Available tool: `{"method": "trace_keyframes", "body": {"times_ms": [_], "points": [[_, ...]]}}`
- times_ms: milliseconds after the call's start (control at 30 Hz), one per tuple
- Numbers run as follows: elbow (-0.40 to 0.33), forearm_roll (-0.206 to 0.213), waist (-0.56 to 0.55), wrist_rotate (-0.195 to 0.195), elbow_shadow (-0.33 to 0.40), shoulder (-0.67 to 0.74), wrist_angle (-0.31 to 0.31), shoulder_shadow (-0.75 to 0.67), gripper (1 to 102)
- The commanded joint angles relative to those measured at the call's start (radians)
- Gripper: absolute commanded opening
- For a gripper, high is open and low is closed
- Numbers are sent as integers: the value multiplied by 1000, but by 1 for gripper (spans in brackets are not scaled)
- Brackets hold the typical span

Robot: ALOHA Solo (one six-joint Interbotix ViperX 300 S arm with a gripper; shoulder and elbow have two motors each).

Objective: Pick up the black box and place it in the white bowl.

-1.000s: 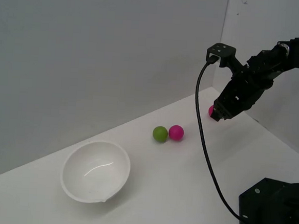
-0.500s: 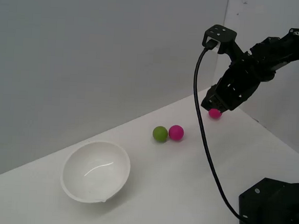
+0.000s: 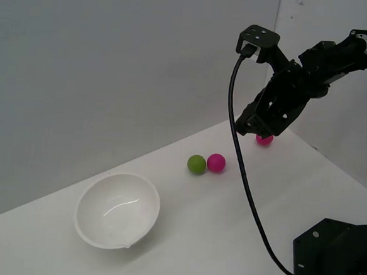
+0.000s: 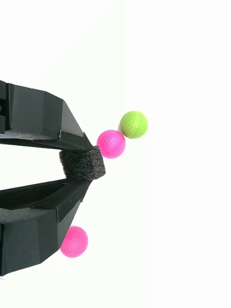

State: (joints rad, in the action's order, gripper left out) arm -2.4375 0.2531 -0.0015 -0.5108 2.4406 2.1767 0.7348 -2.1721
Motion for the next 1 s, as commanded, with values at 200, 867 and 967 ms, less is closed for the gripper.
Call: {"method": "trace_keyframes", "body": {"times_ms": [200,867,967], "points": [[18,78,-87,-9,-25,21,14,-23,3],[106,118,-399,100,-112,-149,-103,146,3],[138,118,-449,115,-147,-193,-124,192,3]]}}
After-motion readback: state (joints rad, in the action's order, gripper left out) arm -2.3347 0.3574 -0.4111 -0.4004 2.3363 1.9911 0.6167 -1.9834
